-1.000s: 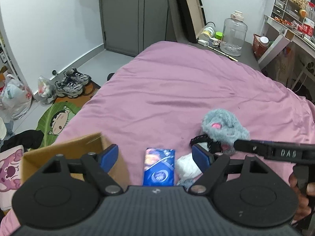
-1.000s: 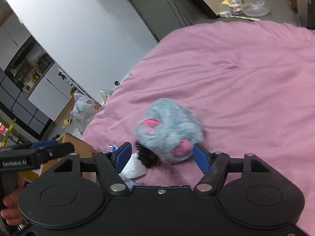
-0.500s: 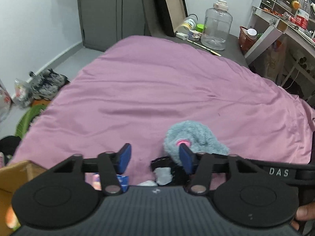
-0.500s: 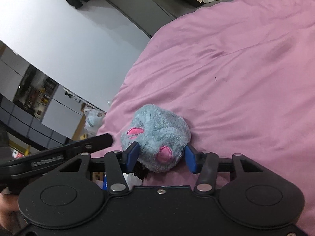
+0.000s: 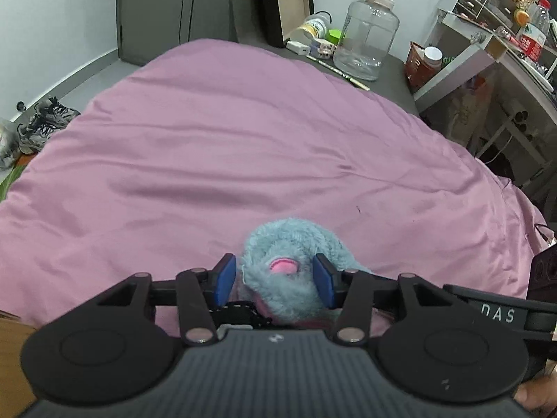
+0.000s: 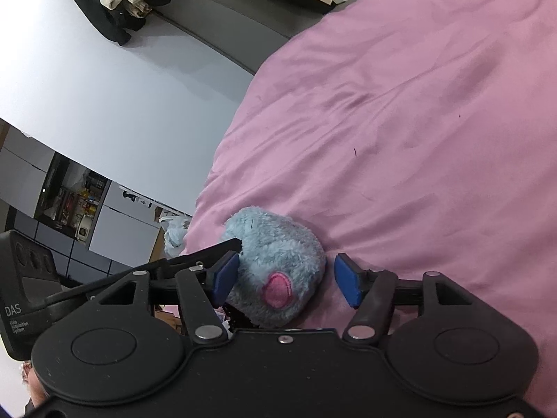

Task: Organize soft objects
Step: 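Grasp the grey fluffy plush with the right tool, then carry the grey fluffy plush to the box and lower it in with the right tool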

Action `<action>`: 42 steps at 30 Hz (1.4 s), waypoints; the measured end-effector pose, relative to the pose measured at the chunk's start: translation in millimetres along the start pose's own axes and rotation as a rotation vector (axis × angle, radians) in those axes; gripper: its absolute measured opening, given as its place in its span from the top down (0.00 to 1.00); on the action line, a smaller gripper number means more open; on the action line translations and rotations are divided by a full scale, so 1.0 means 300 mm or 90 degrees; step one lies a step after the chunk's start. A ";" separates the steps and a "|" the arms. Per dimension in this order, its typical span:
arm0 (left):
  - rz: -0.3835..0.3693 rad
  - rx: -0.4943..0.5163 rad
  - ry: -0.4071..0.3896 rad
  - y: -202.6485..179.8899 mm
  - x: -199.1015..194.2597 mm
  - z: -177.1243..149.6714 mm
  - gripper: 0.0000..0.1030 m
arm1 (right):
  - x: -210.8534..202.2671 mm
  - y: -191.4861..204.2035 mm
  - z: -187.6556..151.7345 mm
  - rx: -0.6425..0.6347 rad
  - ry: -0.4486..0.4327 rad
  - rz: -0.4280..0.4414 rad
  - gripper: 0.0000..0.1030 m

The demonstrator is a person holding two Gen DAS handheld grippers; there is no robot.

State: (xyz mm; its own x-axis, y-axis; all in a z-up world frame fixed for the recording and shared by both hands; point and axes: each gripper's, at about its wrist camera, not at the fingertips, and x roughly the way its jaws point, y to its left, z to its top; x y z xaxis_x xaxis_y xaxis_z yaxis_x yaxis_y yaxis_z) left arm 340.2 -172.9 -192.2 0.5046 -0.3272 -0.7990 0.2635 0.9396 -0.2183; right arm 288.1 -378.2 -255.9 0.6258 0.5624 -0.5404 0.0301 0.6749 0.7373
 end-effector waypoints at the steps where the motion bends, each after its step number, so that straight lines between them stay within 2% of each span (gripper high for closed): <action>1: -0.003 -0.004 0.002 0.002 0.004 -0.004 0.63 | 0.007 -0.002 0.000 0.001 0.006 0.001 0.45; 3: -0.012 -0.018 0.006 0.011 0.002 -0.006 0.72 | 0.013 -0.006 0.004 0.005 0.014 0.015 0.57; 5: -0.013 -0.025 0.002 0.020 -0.013 -0.007 0.79 | 0.010 0.005 0.005 0.000 0.013 0.021 0.59; 11: -0.032 -0.058 -0.007 0.042 -0.090 -0.009 0.93 | -0.014 0.054 -0.006 -0.015 0.008 -0.006 0.61; 18: -0.035 -0.050 -0.023 0.012 -0.182 -0.030 0.94 | -0.079 0.165 -0.038 -0.064 -0.019 -0.035 0.65; 25: -0.058 -0.078 -0.041 0.045 -0.317 -0.030 0.99 | -0.145 0.262 -0.060 -0.088 -0.039 -0.028 0.66; 34: -0.049 -0.093 -0.092 0.121 -0.508 -0.056 0.99 | -0.158 0.440 -0.117 -0.125 -0.056 -0.005 0.66; 42: -0.040 -0.107 -0.111 0.214 -0.623 -0.110 0.99 | -0.141 0.556 -0.193 -0.153 -0.048 0.003 0.66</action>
State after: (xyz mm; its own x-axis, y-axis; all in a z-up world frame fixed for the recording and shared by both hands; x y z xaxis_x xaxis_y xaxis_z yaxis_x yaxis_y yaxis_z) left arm 235.6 -48.1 -75.4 0.6292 -0.3840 -0.6758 0.1657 0.9157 -0.3661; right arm 221.6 -261.9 -133.5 0.6819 0.5353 -0.4985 -0.1534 0.7710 0.6181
